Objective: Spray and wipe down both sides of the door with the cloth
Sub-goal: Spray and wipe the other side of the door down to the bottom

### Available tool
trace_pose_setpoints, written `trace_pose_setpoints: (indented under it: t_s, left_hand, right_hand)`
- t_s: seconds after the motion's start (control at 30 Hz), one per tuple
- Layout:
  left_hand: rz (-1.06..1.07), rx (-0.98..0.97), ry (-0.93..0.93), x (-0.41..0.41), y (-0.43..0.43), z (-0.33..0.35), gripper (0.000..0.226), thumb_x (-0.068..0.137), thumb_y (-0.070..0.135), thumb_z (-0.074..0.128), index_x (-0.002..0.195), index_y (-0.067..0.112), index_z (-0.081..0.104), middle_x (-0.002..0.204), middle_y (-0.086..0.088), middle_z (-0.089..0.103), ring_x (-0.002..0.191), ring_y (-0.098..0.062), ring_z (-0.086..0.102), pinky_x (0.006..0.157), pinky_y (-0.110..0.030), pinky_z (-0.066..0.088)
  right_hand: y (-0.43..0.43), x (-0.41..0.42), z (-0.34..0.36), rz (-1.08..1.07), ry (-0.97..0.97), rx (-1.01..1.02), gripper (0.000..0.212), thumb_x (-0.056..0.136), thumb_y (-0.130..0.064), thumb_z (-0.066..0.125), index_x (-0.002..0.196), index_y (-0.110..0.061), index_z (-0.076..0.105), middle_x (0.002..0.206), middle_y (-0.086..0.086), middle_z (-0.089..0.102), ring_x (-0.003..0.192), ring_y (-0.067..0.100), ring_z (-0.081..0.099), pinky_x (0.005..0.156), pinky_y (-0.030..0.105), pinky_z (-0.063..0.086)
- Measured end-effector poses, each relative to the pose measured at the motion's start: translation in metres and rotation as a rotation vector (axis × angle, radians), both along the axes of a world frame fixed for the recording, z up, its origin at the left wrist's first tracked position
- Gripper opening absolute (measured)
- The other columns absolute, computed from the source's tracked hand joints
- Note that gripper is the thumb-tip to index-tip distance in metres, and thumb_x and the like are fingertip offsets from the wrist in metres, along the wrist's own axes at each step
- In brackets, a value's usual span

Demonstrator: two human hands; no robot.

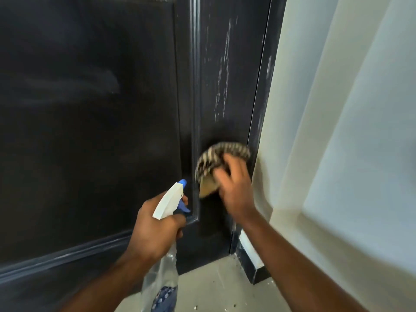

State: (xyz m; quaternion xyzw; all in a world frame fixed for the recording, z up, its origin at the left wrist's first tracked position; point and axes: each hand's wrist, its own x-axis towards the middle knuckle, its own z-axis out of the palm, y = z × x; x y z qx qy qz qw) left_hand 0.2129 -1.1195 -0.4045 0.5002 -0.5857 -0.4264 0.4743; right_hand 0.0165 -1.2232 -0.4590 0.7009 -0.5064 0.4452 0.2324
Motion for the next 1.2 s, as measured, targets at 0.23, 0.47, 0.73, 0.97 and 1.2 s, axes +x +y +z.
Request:
trace_pose_setpoints:
  t_s: [0.23,0.47,0.73,0.97,1.2]
  left_hand:
    - [-0.028,0.009,0.025,0.004,-0.004,0.019,0.033,0.071,-0.016,0.056,0.083,0.011,0.069,0.065,-0.011,0.056,0.052,-0.018,0.052,0.050,-0.027,0.046]
    - [-0.085,0.085,0.093,0.002,-0.013,0.050,0.032,0.069,-0.022,0.053,0.083,0.002,0.069,0.071,-0.018,0.061,0.052,-0.025,0.054,0.048,-0.031,0.045]
    - [-0.102,-0.067,0.155,-0.004,-0.018,0.097,0.027,0.073,-0.017,0.053,0.086,0.004,0.066,0.065,-0.012,0.057,0.054,-0.021,0.051,0.050,-0.030,0.043]
    - [-0.097,-0.011,0.132,-0.003,-0.015,0.094,0.028,0.071,-0.013,0.053,0.086,0.005,0.067,0.064,-0.012,0.057,0.053,-0.022,0.050,0.052,-0.032,0.045]
    - [-0.140,0.008,0.170,-0.005,-0.026,0.092,0.028,0.071,-0.017,0.053,0.085,0.002,0.069,0.076,-0.021,0.064,0.050,-0.022,0.052,0.049,-0.030,0.045]
  right_hand:
    - [0.015,-0.023,-0.047,0.106,0.543,0.070,0.047,0.066,-0.022,0.085,0.104,-0.016,0.058,0.111,0.010,0.059,0.103,0.027,0.049,0.083,0.035,0.055]
    - [-0.005,-0.004,0.244,0.027,0.151,-0.417,0.023,0.077,-0.003,0.050,0.091,-0.004,0.069,0.106,0.020,0.064,0.093,0.037,0.061,0.076,0.037,0.052]
    - [-0.007,0.020,0.228,-0.055,0.043,-0.375,0.026,0.070,0.006,0.072,0.093,-0.004,0.068,0.114,0.017,0.062,0.101,0.034,0.059,0.084,0.037,0.053]
    - [0.015,0.003,0.080,-0.021,0.199,0.068,0.048,0.063,-0.010,0.085,0.107,-0.016,0.066,0.122,0.004,0.055,0.109,0.024,0.058,0.087,0.032,0.055]
    - [0.012,0.000,0.275,-0.159,0.235,-0.253,0.037,0.071,0.004,0.067,0.106,-0.006,0.067,0.111,0.014,0.061,0.097,0.034,0.061,0.078,0.034,0.050]
